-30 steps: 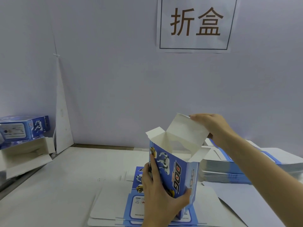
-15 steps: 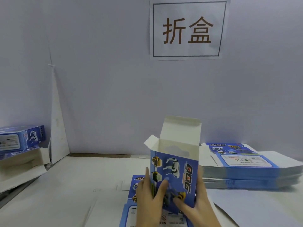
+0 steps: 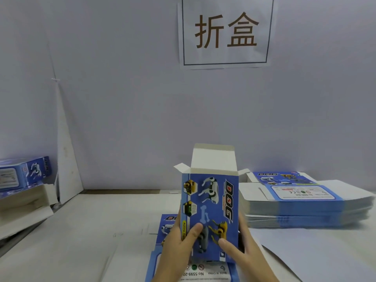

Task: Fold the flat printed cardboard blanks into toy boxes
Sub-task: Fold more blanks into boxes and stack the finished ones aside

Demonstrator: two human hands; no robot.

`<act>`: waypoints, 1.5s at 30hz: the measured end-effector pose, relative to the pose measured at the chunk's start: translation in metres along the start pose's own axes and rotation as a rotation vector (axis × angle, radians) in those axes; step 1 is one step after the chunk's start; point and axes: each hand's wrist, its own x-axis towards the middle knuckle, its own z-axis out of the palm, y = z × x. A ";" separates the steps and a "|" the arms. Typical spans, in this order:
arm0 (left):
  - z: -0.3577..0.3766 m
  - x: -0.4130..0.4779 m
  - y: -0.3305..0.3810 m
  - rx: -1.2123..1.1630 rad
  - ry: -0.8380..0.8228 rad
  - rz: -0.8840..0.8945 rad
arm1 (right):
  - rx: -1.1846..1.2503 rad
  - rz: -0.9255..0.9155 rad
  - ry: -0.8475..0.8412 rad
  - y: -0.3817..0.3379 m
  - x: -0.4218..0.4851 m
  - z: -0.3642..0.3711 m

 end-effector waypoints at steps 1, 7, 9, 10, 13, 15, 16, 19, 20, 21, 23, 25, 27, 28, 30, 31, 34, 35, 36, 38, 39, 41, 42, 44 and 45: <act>0.000 0.000 -0.001 -0.009 0.010 0.001 | -0.001 0.001 0.007 0.000 0.000 0.001; -0.001 0.002 0.000 -0.095 0.079 -0.004 | -0.058 -0.005 0.018 0.004 0.001 -0.001; -0.001 0.001 -0.001 -0.038 0.050 -0.005 | -0.016 -0.009 0.008 0.005 0.000 0.000; 0.000 0.001 -0.002 -0.017 0.042 -0.010 | -0.005 -0.011 0.008 0.005 -0.001 0.000; 0.000 0.002 -0.002 -0.093 0.069 -0.019 | 0.032 -0.001 0.015 0.005 0.000 -0.001; -0.002 0.003 -0.002 -0.149 0.096 -0.004 | 0.059 0.013 0.016 0.005 0.000 0.000; -0.002 0.004 -0.002 -0.162 0.102 0.000 | 0.064 0.016 0.018 0.005 -0.001 0.001; -0.003 0.004 -0.002 -0.223 0.102 -0.020 | 0.020 -0.005 0.023 0.005 -0.002 0.000; -0.003 0.005 -0.002 -0.232 0.101 -0.018 | -0.009 -0.016 0.021 0.005 -0.001 0.000; -0.003 0.005 -0.002 -0.232 0.100 -0.012 | -0.025 -0.023 0.018 0.005 -0.001 0.000; -0.003 0.005 -0.002 -0.227 0.090 -0.005 | -0.002 -0.021 0.011 0.006 0.000 0.000; -0.001 0.005 -0.003 -0.188 0.056 -0.005 | 0.002 -0.019 0.014 0.007 -0.001 0.000; -0.002 0.004 -0.003 -0.126 0.030 0.001 | -0.006 -0.027 0.035 0.009 -0.002 0.000; -0.002 0.003 -0.003 -0.112 0.021 0.002 | -0.004 -0.028 0.049 0.010 -0.002 0.000; -0.004 0.001 -0.002 -0.103 -0.017 0.000 | 0.017 -0.030 0.073 0.012 0.000 0.000; -0.005 0.000 -0.001 -0.086 -0.040 0.003 | 0.037 -0.024 0.080 0.013 0.000 0.000; -0.007 0.000 -0.002 -0.012 -0.077 0.002 | 0.080 0.006 0.085 0.014 0.003 -0.002; -0.007 0.000 -0.002 -0.010 -0.082 -0.004 | 0.071 0.011 0.085 0.014 0.004 -0.003; -0.008 0.001 -0.002 -0.009 -0.086 -0.006 | 0.053 0.015 0.089 0.014 0.004 -0.003; -0.007 0.001 -0.002 -0.006 -0.081 -0.002 | 0.030 0.018 0.099 0.012 0.002 -0.003; -0.007 0.001 -0.001 -0.017 -0.079 -0.003 | 0.030 0.022 0.099 0.012 0.002 -0.004; -0.007 0.001 0.002 -0.082 -0.073 -0.028 | 0.038 0.070 0.113 0.010 0.010 -0.006; -0.009 0.001 0.005 -0.135 -0.065 -0.052 | 0.054 0.112 0.117 0.010 0.014 -0.007; -0.019 0.002 0.015 -0.253 -0.050 -0.105 | 0.057 0.128 0.050 0.014 0.015 -0.012; -0.027 0.002 0.021 -0.292 -0.043 -0.112 | 0.018 0.127 0.045 0.014 0.014 -0.013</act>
